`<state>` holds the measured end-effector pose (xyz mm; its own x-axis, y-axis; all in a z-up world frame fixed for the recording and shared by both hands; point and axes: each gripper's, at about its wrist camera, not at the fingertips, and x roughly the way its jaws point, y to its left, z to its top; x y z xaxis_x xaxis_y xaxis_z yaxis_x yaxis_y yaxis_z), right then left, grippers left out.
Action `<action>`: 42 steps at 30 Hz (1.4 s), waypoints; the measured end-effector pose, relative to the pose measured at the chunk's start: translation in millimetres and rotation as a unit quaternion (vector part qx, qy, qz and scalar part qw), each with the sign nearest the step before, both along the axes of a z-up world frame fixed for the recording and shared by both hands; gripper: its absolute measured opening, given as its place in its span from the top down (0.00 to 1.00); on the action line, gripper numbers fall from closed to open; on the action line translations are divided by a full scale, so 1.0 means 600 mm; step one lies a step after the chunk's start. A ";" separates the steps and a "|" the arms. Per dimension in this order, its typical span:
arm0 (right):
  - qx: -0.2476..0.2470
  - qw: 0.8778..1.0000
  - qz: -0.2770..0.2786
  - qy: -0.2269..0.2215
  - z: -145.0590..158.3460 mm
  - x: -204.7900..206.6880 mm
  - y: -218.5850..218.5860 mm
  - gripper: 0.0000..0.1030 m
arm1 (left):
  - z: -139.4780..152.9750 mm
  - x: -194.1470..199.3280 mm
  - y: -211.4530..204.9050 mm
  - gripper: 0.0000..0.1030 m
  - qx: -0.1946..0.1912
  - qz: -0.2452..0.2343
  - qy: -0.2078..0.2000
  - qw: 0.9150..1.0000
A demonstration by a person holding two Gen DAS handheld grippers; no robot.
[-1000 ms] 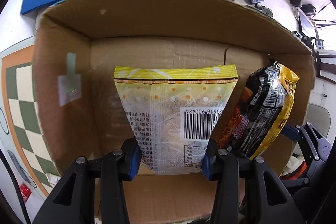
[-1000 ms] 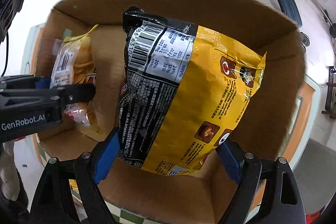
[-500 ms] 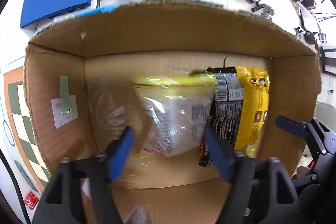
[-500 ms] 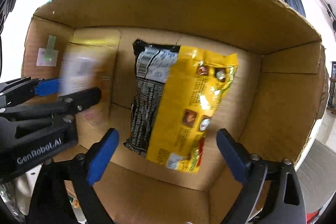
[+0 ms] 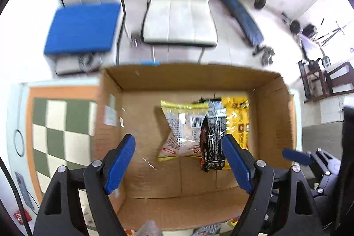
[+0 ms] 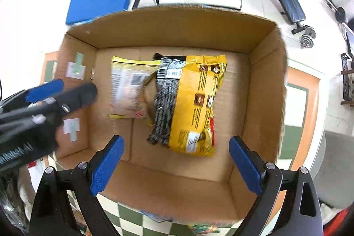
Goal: Organize snacks
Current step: 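Grasp the white pastry packet with the left tool while the right grasps the panda-print bag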
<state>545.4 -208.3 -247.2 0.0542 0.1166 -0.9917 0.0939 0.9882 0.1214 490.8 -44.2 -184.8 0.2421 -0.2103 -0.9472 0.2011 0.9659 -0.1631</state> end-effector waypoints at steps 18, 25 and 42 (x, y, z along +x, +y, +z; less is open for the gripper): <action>0.166 0.981 -0.086 0.056 -0.085 -0.277 0.234 0.05 | -0.049 -0.286 0.354 0.22 0.122 0.125 0.010 0.985; 0.148 0.981 -0.092 0.081 -0.181 -0.262 0.310 0.14 | -0.165 -0.317 0.479 0.22 0.105 0.191 0.097 0.971; 0.033 0.993 -0.074 0.082 -0.256 -0.236 0.424 0.35 | -0.375 -0.241 0.614 0.22 -0.125 0.417 0.301 0.849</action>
